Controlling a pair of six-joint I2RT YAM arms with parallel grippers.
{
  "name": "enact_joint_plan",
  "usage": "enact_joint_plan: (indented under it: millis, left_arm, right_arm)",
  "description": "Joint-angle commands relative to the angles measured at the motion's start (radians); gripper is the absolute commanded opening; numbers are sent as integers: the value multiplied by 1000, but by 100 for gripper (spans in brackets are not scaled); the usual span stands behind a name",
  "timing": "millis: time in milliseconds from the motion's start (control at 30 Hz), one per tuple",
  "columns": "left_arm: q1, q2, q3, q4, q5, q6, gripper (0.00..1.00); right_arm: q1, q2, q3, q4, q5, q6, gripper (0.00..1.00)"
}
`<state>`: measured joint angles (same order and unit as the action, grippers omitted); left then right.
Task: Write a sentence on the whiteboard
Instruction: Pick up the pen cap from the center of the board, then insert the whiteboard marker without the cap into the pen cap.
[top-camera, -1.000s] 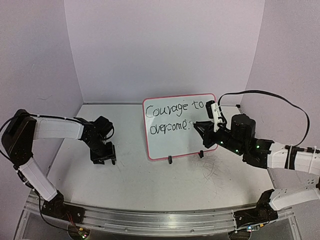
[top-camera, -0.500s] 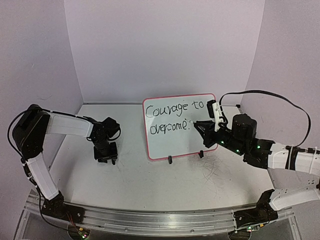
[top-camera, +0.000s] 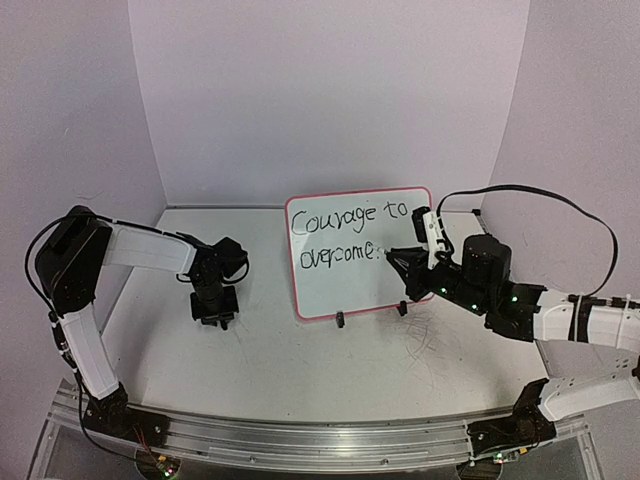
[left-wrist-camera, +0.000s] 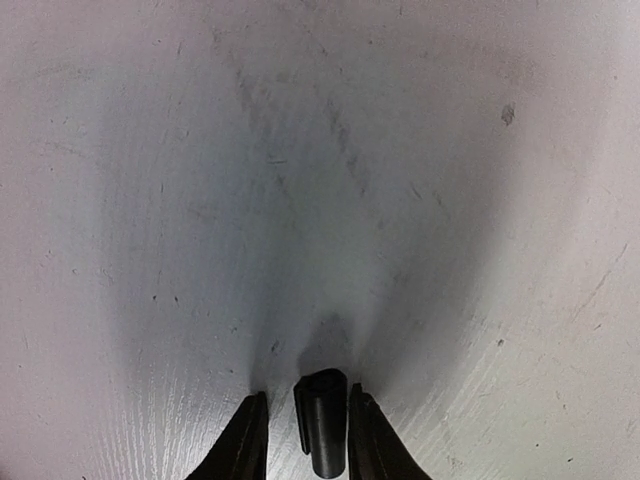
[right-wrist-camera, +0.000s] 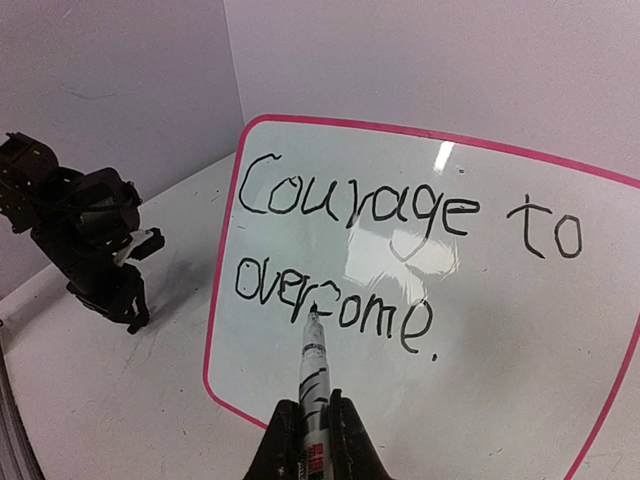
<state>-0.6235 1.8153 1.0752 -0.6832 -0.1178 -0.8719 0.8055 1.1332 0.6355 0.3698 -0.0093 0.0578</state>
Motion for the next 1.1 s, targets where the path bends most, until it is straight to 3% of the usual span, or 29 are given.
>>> enact_joint_plan:
  millis: [0, 167, 433, 533, 633, 767, 933, 1067]
  left_arm:
    - [-2, 56, 12, 28, -16, 0, 26]
    - [-2, 0, -13, 33, -42, -12, 13]
    - [2, -264, -60, 135, -21, -77, 6]
    - [2, -443, -104, 321, 27, -98, 5]
    - [1, -595, -193, 632, 105, -138, 4]
    - [-2, -657, -278, 996, 202, -252, 0]
    - [-8, -655, -311, 1198, 236, -331, 0]
    - [-8, -653, -336, 1285, 248, -368, 0]
  right_arm:
    - [0, -7, -4, 52, -14, 21, 0]
    - [14, 19, 17, 48, -18, 24, 0]
    - [126, 155, 118, 82, -36, 69, 0]
    - [158, 223, 147, 181, -71, 147, 0]
    - [188, 315, 191, 298, -91, 252, 0]
    - [255, 440, 296, 372, -45, 280, 0]
    - [318, 525, 420, 372, 119, 229, 0]
    - [327, 588, 531, 328, 160, 210, 0]
